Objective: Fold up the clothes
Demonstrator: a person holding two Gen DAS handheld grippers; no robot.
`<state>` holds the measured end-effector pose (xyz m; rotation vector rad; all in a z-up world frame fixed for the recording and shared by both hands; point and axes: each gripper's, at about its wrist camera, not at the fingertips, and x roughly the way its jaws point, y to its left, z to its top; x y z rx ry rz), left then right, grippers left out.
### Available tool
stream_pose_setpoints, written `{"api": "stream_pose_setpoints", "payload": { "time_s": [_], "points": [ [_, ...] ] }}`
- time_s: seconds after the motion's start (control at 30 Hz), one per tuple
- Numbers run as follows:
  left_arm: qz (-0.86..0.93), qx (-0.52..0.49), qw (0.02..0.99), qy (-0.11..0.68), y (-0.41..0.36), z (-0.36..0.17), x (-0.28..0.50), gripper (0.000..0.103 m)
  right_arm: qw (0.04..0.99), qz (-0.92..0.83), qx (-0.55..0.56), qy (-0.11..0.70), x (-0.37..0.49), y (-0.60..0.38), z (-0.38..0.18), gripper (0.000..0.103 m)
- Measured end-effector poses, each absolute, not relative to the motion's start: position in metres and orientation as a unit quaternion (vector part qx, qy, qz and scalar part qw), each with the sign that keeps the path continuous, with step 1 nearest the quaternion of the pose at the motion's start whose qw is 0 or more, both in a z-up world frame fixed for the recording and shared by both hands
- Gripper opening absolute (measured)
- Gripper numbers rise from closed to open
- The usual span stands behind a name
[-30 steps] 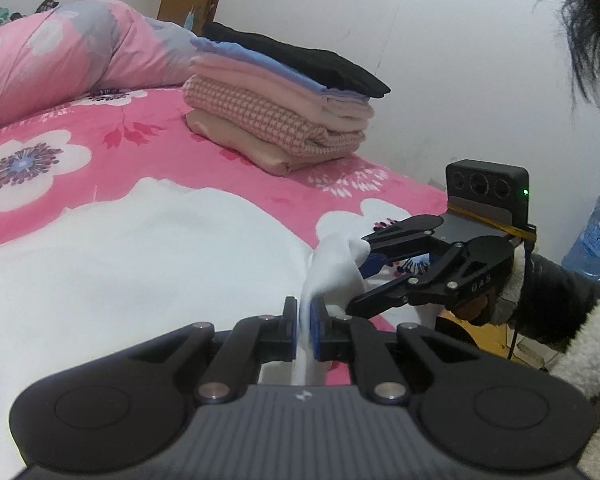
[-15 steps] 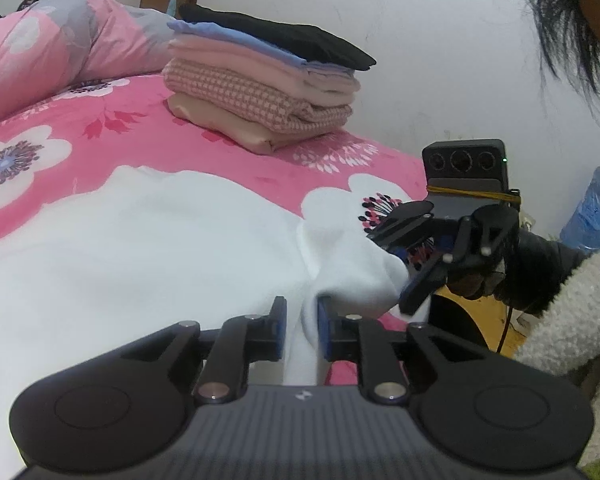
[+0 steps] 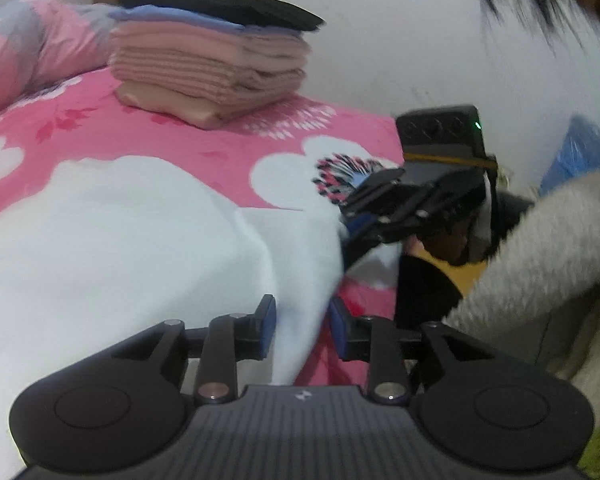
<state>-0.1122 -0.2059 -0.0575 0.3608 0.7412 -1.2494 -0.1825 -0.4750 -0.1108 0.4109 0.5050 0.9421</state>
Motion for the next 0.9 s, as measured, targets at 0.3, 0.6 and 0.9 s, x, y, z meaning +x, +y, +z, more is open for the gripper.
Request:
{"api": "stream_pose_setpoints", "payload": {
  "time_s": [0.3, 0.6, 0.9],
  "points": [
    [-0.579, 0.168, 0.732, 0.317, -0.205, -0.065, -0.124, 0.044, 0.89, 0.33, 0.161, 0.271, -0.223, -0.486, -0.101, 0.005],
    [-0.555, 0.123, 0.773, 0.283, -0.162, -0.047, -0.136, 0.049, 0.935, 0.291, 0.071, 0.189, -0.231, -0.422, -0.037, 0.005],
    [-0.505, 0.056, 0.814, 0.281, -0.092, -0.048, -0.129, 0.055, 0.943, 0.118, 0.213, 0.227, -0.239, -0.429, -0.056, 0.01]
  ]
}}
